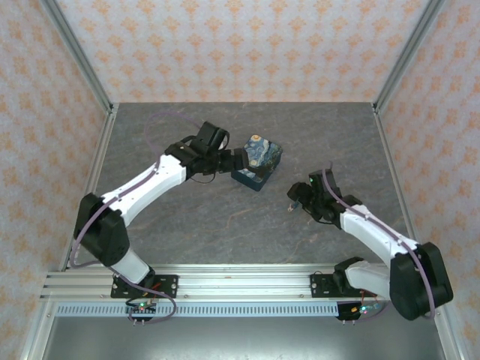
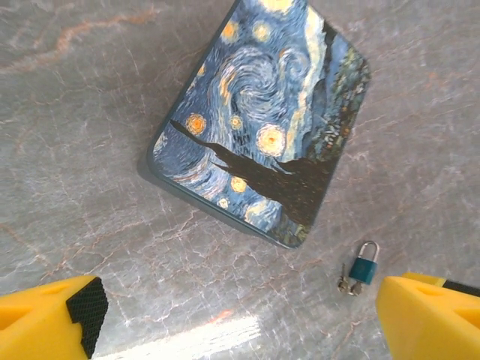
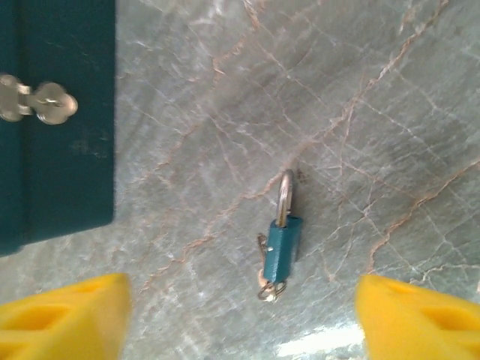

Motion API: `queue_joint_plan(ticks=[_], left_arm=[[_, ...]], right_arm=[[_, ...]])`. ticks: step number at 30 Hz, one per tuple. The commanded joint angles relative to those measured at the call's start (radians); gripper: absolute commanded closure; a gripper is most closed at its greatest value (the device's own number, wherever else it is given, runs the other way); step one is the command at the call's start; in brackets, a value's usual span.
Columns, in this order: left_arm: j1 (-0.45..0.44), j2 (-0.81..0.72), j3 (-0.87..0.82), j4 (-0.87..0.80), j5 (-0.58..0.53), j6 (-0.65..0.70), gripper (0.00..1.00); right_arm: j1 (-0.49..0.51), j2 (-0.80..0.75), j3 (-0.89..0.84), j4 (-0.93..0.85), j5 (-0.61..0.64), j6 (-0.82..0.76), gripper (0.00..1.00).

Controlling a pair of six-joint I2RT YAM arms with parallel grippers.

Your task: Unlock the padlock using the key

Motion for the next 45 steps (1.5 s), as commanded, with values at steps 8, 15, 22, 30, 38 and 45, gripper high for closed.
queue_joint_plan(ticks=[8,15,22,30,38,45], left_arm=[[0.129,-0.161,-0.041,-0.124,-0.116,0.052,0.04],[0.145,-0.189,-0.074,-0.117,-0.125,0.043,0.04],[0.145,-0.171,-0.089,-0.095,-0.114,0.026,0.03],[0.146,-0.16,-0.081,-0.088,-0.11,0.025,0.03],[0.145,-0.16,-0.076,-0.089,-0.108,0.038,0.03],[0.151,-0.171,-0.066,-0.102,-0.138,0.058,0.02]], right_arm=[[-0.01,-0.012,0.213,-0.097,0.047,-0.077,0.01],[-0.001,0.225,0.228,0.076,-0.13,-0.022,0.01],[0.065,0.347,0.228,0.165,-0.146,-0.002,0.0],[0.057,0.342,0.136,0.173,-0.116,0.007,0.0],[-0.001,0.048,-0.022,0.132,-0.117,0.008,0.01],[-0.072,-0.144,0.026,0.065,-0.106,-0.038,0.01]])
